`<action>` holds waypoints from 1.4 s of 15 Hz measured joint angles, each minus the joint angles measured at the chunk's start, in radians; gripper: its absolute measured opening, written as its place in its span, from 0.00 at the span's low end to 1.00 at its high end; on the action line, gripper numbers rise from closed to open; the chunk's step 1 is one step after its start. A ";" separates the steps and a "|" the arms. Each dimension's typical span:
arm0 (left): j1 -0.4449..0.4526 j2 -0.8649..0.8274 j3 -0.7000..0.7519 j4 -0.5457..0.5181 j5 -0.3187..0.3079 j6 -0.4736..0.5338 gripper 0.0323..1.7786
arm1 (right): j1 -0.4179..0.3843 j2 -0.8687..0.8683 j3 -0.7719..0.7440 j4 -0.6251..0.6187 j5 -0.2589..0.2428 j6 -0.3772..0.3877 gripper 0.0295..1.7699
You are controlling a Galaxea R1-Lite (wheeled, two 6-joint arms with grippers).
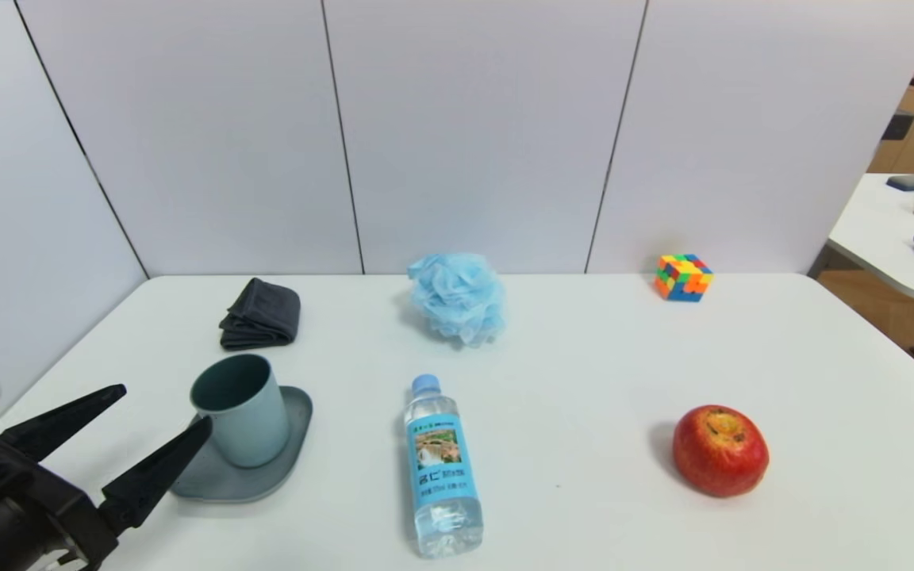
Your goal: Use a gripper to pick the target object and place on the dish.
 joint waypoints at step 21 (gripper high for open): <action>0.224 -0.914 -0.028 0.891 -0.065 0.058 0.95 | 0.000 0.000 0.000 0.000 0.000 0.000 0.97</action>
